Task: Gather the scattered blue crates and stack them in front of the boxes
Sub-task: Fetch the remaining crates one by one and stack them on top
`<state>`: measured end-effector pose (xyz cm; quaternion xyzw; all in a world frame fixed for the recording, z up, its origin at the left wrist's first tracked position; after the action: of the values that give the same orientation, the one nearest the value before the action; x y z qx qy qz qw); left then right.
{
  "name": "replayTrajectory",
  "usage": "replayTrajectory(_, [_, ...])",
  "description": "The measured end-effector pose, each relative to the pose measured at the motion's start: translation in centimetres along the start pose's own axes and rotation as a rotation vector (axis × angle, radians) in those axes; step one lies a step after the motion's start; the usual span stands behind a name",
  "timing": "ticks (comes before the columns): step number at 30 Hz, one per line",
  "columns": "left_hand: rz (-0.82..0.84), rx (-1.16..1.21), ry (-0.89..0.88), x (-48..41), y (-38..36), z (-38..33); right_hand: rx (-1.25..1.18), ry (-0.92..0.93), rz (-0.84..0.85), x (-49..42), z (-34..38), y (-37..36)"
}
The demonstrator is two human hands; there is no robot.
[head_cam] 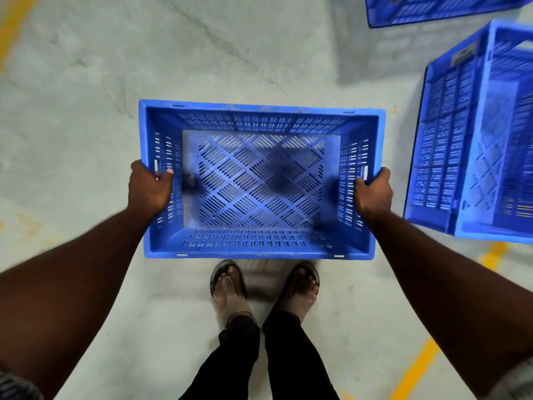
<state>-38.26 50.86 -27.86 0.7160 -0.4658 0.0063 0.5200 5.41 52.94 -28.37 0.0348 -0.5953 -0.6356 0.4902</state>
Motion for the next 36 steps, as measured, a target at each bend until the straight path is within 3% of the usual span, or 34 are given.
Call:
replayTrajectory(10, [-0.096, 0.145, -0.057, 6.2, 9.7, -0.2, -0.027, 0.054, 0.01, 8.1, 4.5, 5.3])
replayTrajectory(19, [-0.084, 0.07, -0.163, 14.2, 18.6, 1.7, 0.1, 0.389, 0.034, 16.6, 8.5, 11.1])
replayTrajectory(26, [-0.125, 0.112, -0.109, 19.5, 24.1, 3.8, 0.209, 0.536, 0.115, 21.8, 11.1, 14.8])
replayTrajectory(36, [-0.313, 0.157, -0.039, 24.3, 31.1, 12.0, 0.274, 0.637, 0.042, 30.7, 14.5, 13.5])
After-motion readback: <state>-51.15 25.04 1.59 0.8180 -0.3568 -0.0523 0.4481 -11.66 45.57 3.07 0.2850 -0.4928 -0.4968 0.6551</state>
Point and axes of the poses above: each hand's wrist, its own x-axis away from the middle knuckle, its own y-axis out of the back of the hand, z = x × y, the point moved 3 cm from there along -x, towards the middle knuckle, and after that the axes turned 7 degrees about x, right-handed, at the moved point
